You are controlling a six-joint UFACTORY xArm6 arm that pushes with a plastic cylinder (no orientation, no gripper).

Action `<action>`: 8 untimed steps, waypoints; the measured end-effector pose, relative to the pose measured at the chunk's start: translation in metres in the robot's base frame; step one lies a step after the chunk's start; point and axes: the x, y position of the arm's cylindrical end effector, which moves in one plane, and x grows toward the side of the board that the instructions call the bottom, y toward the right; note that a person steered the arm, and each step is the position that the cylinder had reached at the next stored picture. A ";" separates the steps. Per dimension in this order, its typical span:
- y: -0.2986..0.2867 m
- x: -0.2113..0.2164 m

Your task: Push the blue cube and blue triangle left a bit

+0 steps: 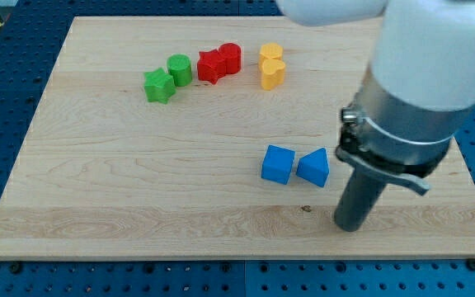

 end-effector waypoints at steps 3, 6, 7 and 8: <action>0.008 -0.051; 0.001 -0.055; -0.012 -0.055; -0.028 -0.055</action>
